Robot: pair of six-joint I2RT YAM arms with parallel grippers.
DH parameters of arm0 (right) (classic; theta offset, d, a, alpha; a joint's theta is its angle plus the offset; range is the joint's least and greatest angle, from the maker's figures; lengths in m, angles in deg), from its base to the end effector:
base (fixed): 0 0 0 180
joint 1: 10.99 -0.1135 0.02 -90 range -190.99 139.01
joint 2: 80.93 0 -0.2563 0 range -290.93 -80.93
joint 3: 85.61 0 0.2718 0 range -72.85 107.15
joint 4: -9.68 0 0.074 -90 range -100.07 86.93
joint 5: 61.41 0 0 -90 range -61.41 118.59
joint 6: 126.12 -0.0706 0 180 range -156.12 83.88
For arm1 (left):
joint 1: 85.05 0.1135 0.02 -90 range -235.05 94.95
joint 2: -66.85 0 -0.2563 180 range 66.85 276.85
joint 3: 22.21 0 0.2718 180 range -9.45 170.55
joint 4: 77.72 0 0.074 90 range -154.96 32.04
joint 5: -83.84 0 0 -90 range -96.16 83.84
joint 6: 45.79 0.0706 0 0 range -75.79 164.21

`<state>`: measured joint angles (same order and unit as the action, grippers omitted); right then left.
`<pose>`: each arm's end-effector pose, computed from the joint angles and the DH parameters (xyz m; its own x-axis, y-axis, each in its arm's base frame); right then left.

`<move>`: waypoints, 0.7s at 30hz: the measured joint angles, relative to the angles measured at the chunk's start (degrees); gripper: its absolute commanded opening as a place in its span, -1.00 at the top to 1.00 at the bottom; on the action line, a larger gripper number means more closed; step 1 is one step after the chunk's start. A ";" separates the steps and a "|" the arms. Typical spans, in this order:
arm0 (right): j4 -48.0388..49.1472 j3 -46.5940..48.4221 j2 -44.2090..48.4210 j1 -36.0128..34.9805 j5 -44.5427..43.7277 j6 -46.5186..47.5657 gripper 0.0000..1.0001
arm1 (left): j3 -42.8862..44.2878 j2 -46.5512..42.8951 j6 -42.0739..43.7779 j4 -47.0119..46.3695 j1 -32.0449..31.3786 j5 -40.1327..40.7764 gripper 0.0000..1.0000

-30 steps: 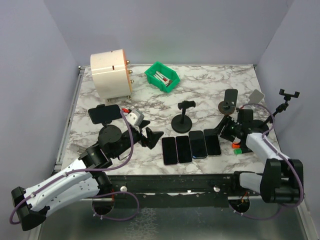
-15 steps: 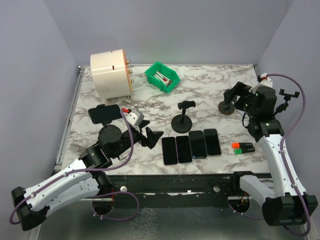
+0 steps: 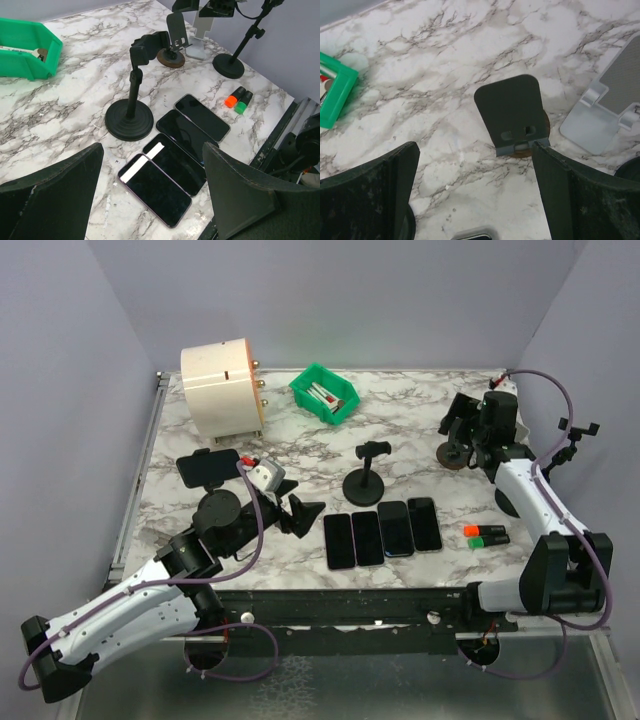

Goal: Remove the phone from the phone stand
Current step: Move the phone stand to the center of the board.

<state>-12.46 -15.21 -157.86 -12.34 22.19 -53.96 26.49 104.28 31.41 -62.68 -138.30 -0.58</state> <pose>0.3586 0.0006 0.2631 -0.4338 0.2943 -0.8516 0.2177 0.9514 0.2179 0.1413 -0.1778 0.3129 -0.2022 -0.0978 -0.9745 0.7123 0.6682 -0.2148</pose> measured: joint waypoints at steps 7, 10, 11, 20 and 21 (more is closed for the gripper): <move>4.46 3.08 -8.00 0.02 -3.76 3.43 -0.99 | 0.00 -0.31 0.00 0.00 0.00 -0.02 -0.63; 5.27 4.57 -11.37 0.02 -4.35 4.52 -0.99 | 0.00 -0.31 0.00 0.00 0.00 -0.02 -0.63; 5.42 4.98 -12.28 0.02 -4.50 4.83 -0.99 | 0.00 -0.31 0.00 0.00 0.00 -0.02 -0.63; 6.54 6.05 -15.87 1.18 -5.90 6.78 -0.99 | 0.00 -0.31 0.00 0.02 0.00 -0.02 -0.63; 6.73 6.03 -15.91 1.49 -5.90 6.93 -0.99 | 0.00 -0.28 0.02 0.02 0.00 -0.02 -0.63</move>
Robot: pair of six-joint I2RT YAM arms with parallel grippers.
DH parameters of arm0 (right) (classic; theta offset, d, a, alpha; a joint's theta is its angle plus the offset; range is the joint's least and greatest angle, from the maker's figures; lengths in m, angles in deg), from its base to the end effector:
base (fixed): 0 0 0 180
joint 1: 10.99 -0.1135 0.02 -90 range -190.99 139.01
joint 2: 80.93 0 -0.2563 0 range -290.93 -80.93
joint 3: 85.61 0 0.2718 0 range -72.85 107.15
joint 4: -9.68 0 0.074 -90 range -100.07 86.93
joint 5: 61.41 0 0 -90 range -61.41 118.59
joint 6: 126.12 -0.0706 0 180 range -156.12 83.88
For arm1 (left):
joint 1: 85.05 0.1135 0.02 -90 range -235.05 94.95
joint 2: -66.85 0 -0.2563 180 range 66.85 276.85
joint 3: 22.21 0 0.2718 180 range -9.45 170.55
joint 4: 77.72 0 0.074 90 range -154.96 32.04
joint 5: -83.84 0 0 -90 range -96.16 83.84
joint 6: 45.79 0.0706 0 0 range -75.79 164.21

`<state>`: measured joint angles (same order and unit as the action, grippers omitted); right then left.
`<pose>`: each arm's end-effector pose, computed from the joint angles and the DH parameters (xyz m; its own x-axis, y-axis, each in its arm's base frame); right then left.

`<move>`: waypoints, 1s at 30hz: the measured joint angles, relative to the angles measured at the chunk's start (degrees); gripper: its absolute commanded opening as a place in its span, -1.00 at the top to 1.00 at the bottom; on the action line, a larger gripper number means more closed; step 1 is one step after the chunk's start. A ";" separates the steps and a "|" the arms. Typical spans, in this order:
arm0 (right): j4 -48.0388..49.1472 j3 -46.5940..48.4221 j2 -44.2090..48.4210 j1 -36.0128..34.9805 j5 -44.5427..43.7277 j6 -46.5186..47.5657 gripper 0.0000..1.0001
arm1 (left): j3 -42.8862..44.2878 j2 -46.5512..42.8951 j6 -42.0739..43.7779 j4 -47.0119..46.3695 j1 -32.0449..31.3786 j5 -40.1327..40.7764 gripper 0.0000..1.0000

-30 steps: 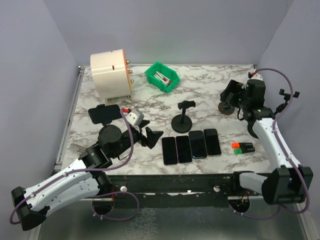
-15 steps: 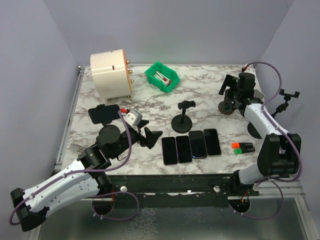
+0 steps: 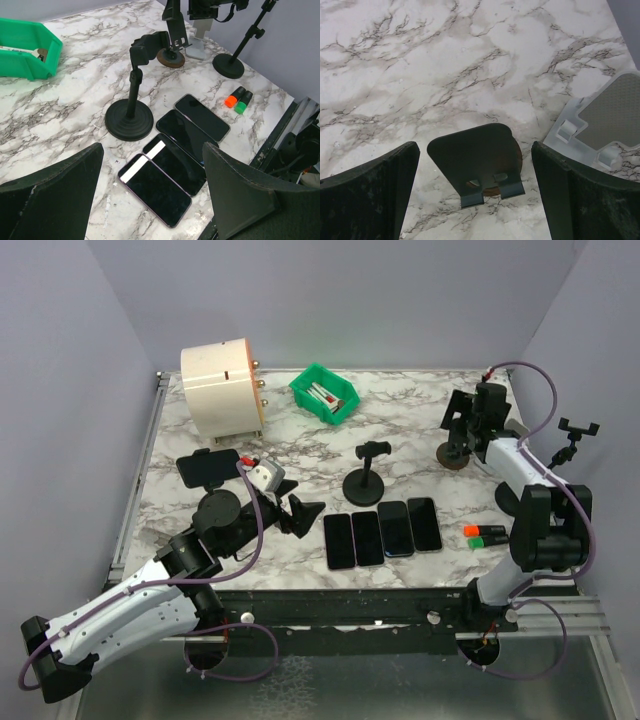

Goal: Remove the phone from the phone stand
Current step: Move the phone stand to the center of the board.

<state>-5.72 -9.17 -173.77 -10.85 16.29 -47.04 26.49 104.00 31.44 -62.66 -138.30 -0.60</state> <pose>0.4149 -0.0161 0.2174 -0.4827 0.1863 -0.8558 0.2799 0.9587 0.0508 0.1407 -0.1770 0.3139 -0.1992 -0.1009 -0.9747 0.7132 0.6672 -0.2148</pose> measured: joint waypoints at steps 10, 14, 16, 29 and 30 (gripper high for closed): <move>2.40 -0.02 -2.89 0.98 0.39 1.81 -0.98 | 0.00 0.00 0.02 0.04 0.00 0.00 -0.63; 2.45 -0.02 -4.52 1.01 1.31 2.12 -0.83 | 0.00 0.00 0.04 0.17 0.00 0.00 -0.63; 2.45 -0.02 -5.07 1.01 1.64 2.29 -0.71 | 0.00 0.00 0.04 0.17 0.00 0.00 -0.63; 2.99 0.74 -5.40 1.09 2.25 1.97 -0.01 | 0.00 0.00 0.20 0.17 0.00 0.00 -0.63; 2.95 1.33 -5.42 1.09 2.12 1.68 0.00 | 0.00 0.00 0.22 0.17 0.00 0.02 -0.64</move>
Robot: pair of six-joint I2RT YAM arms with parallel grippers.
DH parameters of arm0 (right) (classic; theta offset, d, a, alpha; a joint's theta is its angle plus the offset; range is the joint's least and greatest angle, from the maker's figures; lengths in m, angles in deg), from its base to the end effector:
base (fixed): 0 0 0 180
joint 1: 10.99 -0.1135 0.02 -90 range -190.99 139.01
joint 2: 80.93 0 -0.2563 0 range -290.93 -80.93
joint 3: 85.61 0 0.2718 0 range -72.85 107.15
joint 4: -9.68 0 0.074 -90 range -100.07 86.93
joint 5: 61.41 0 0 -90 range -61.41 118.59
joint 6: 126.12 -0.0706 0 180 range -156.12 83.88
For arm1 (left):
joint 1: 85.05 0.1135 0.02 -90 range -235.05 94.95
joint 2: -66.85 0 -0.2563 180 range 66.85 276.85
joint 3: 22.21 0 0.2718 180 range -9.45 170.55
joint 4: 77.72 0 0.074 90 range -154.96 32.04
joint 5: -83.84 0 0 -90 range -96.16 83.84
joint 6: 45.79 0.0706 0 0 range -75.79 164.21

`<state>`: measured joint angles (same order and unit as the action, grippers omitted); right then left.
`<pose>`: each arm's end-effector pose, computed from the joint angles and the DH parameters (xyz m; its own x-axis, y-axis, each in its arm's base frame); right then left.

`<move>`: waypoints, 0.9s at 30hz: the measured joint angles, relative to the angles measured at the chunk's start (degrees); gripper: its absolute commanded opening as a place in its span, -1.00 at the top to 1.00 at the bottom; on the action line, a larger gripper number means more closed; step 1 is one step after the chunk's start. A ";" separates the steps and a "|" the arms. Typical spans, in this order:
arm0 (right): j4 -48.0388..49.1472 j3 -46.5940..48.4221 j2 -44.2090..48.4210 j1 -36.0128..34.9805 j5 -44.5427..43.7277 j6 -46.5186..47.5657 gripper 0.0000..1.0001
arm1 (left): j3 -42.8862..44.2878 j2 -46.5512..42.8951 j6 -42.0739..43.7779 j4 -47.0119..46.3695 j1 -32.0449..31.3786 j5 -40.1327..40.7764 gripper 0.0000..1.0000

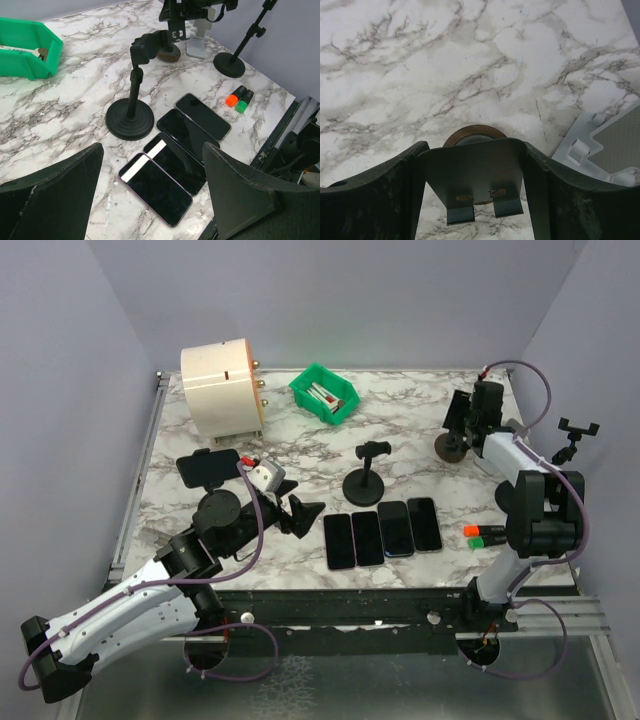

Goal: Remove the phone from the phone stand
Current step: Move the phone stand to the center of the board.

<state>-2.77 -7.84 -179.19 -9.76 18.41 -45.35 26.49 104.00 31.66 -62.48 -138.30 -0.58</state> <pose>0.4315 -0.0217 0.1940 -0.5094 0.1688 -0.8438 0.2544 0.9663 0.0398 0.1407 -0.1770 0.3134 -0.1983 -0.0960 -0.9754 0.7134 0.6684 -0.2107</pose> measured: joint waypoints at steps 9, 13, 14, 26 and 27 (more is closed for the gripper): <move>-0.39 13.44 -6.58 0.09 -3.32 -0.35 0.03 | 0.00 0.48 0.26 0.20 0.00 0.07 -0.64; -2.78 20.31 -12.20 0.55 -4.94 -0.31 0.03 | 0.00 1.07 0.61 0.24 0.00 0.15 -0.64; -3.58 21.86 -13.60 0.72 -5.22 -0.31 0.04 | 0.00 1.22 0.68 0.26 0.02 0.17 -0.64; -13.62 33.29 -22.84 3.19 -8.39 -0.17 -0.25 | 0.00 2.67 1.03 0.31 1.46 0.24 -0.64; -14.08 33.73 -23.04 3.37 -8.50 -0.15 -0.40 | 0.00 2.69 1.03 0.31 1.53 0.22 -0.64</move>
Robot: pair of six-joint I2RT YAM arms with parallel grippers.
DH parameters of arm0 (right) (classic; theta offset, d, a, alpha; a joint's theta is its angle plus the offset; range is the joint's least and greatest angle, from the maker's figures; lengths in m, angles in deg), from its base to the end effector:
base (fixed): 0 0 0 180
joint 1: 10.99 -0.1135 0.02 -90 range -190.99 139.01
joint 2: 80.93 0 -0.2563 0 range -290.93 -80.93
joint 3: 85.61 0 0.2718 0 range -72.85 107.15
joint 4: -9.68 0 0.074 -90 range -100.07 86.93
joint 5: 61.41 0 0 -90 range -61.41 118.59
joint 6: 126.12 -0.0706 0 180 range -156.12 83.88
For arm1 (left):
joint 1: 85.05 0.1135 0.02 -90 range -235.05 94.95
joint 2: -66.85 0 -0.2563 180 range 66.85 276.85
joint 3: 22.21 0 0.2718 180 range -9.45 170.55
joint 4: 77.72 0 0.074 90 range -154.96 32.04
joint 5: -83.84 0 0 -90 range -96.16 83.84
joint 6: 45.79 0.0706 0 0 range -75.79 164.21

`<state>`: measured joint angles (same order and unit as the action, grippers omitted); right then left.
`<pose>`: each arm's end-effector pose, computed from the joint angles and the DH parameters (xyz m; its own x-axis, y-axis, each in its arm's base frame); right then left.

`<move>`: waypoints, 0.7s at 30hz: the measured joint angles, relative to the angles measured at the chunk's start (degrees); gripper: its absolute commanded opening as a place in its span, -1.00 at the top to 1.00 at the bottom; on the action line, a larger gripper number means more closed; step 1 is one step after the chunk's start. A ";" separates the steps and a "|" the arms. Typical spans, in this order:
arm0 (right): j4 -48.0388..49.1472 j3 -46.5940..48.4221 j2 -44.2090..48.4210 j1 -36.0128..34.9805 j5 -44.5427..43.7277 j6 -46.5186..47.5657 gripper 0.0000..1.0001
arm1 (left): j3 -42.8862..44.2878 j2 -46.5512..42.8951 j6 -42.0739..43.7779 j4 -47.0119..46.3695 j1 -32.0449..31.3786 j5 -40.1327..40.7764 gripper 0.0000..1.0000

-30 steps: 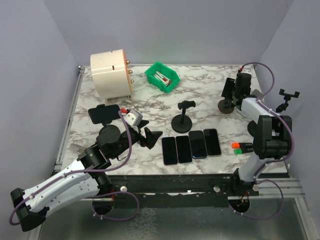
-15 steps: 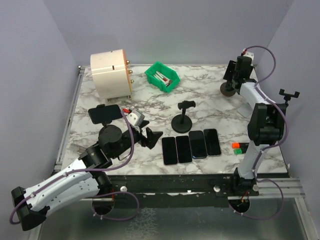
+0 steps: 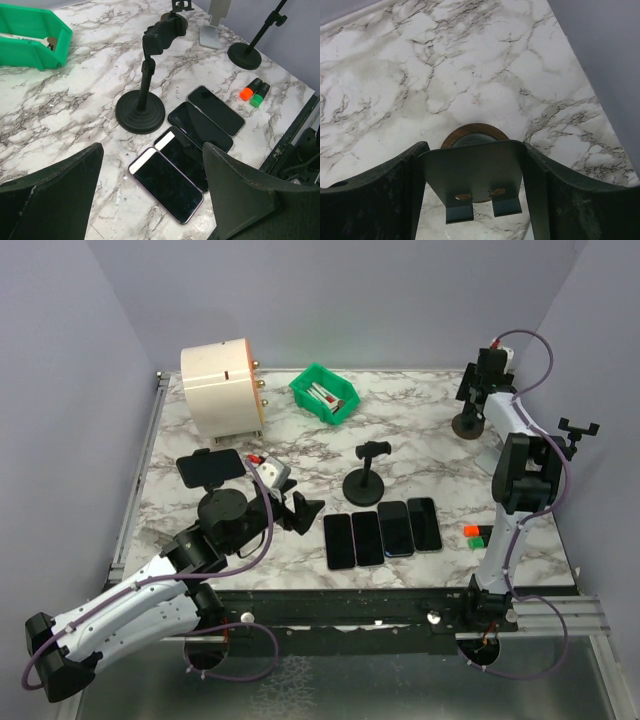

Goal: Remove the phone from the phone stand
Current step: Move the phone stand to the center of the board.

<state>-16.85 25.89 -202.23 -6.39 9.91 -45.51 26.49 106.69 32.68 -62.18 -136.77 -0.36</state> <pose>0.5309 -0.0654 0.2028 -0.5283 0.1976 -0.8258 0.4251 0.9035 -0.0558 0.1512 -0.1801 0.3028 -0.2143 -0.0495 -0.9755 0.6899 0.6993 -0.1870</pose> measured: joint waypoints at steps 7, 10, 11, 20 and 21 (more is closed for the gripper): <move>-2.71 0.92 -0.22 0.48 0.07 -0.46 -0.98 | 0.00 0.00 -0.02 0.02 0.46 -0.02 -0.64; -3.34 0.96 -0.09 0.48 0.28 -1.05 -0.99 | 0.00 -0.02 -0.02 0.02 0.50 -0.04 -0.64; -3.63 0.96 0.09 0.48 0.42 -1.29 -0.99 | 0.00 -0.02 -0.04 0.02 0.50 -0.04 -0.64; -1.55 -7.89 17.38 -2.73 4.22 -3.52 -0.99 | 0.00 -1.42 -0.24 0.02 0.50 -0.17 -0.64; -0.28 -8.83 20.59 -4.33 4.72 -3.61 -0.99 | 0.00 -1.62 -0.24 0.00 0.50 -0.20 -0.64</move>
<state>-17.13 17.05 -181.64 -10.72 14.63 -49.11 26.49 105.07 32.44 -62.18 -136.27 -0.56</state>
